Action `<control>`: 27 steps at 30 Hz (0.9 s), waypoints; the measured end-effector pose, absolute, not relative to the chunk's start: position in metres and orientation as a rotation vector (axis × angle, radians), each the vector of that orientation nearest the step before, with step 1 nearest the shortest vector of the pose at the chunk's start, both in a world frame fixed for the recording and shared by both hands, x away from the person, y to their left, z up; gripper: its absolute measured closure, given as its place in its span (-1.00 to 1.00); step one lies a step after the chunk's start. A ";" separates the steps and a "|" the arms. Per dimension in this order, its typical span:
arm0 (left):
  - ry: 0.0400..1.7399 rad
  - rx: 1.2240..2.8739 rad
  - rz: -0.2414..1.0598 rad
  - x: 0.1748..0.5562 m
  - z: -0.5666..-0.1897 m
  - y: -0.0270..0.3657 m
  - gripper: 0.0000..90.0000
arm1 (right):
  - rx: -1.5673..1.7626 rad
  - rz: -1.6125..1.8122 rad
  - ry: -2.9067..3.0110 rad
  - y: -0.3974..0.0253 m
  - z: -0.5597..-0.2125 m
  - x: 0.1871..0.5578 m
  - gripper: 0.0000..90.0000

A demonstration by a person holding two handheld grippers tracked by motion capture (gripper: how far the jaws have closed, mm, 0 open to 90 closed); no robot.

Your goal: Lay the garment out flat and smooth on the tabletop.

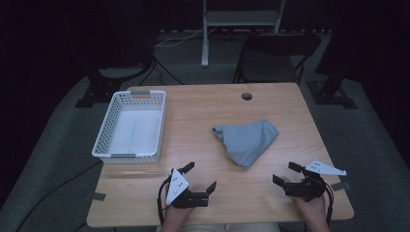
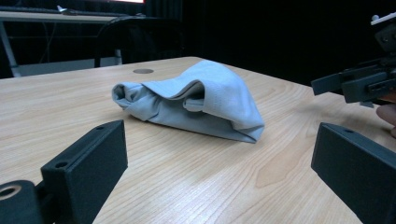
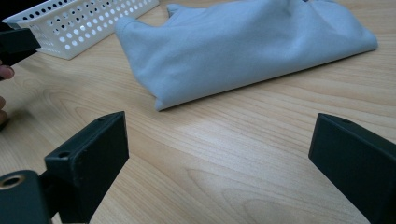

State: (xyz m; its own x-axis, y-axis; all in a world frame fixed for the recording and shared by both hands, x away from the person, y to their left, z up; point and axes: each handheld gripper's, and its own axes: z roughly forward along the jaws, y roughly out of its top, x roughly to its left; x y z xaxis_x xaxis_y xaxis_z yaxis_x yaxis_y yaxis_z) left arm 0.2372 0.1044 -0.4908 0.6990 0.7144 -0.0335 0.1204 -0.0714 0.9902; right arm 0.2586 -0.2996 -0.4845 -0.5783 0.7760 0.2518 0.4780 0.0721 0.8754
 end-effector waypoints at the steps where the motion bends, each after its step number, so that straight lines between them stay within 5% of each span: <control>1: 0.701 1.594 0.563 0.237 -0.491 0.104 -0.90 | 1.255 1.513 2.077 -0.300 -0.484 0.259 -0.90; 27: 0.699 1.603 0.525 0.239 -0.490 0.105 -0.90 | 1.295 1.442 2.106 -0.299 -0.472 0.259 -0.89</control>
